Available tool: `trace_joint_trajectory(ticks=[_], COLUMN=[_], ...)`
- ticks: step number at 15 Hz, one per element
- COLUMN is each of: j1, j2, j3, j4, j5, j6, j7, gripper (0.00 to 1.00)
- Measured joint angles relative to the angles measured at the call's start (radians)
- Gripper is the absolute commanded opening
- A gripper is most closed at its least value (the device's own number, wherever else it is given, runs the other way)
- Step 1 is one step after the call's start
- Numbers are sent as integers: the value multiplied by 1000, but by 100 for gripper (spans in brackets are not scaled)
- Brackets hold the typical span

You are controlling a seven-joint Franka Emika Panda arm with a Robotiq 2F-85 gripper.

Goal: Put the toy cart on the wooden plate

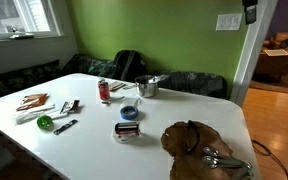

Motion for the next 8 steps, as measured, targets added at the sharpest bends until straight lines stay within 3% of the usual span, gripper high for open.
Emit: trace_joint_trajectory(ticks=[4, 8], j1=[0, 8], j2=[2, 76], j3=[1, 11], j4=[0, 0], j5=[-3, -4], j6=[23, 201], j7=[0, -88], gripper=[100, 100])
